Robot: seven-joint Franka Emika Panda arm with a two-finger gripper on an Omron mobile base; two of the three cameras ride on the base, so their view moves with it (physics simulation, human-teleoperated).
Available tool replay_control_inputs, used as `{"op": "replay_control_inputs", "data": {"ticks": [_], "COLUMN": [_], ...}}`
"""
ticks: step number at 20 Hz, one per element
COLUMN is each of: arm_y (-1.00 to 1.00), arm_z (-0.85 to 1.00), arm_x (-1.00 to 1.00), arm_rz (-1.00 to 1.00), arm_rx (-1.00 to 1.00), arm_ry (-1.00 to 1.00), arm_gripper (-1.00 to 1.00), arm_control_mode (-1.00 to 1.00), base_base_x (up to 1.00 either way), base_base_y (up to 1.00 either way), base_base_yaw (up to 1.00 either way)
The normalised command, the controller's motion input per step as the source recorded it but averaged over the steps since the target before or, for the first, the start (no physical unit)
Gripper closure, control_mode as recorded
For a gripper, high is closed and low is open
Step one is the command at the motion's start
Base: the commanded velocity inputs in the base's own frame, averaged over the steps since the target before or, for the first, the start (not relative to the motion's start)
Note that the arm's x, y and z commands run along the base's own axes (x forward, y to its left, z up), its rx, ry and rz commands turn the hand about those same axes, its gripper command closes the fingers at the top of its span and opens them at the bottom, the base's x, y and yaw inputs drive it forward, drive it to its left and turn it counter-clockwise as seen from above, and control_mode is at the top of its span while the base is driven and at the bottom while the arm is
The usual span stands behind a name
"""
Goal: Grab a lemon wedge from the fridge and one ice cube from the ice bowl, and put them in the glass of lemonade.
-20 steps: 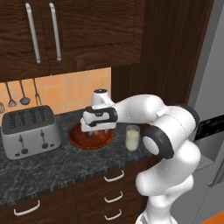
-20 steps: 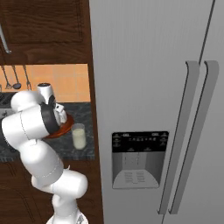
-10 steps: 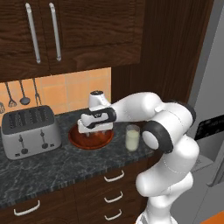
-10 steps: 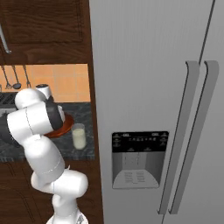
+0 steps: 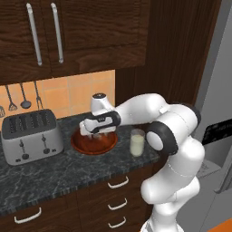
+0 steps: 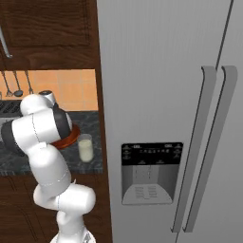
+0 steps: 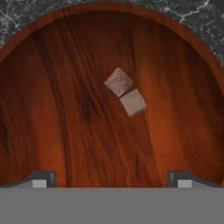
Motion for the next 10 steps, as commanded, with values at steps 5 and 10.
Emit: {"op": "replay_control_inputs", "data": {"ticks": [5, 10], "arm_y": [0.00, 0.01], "arm_z": [0.18, -0.09], "arm_x": [0.11, 0.10], "arm_rz": [0.00, 0.00], "arm_rx": [0.00, -0.02], "arm_ry": [-0.27, -0.02], "arm_gripper": [-1.00, -1.00], "arm_control_mode": [-1.00, -1.00], "base_base_x": [0.00, 0.00], "base_base_y": [0.00, 0.00], "base_base_yaw": [0.00, 0.00]}}
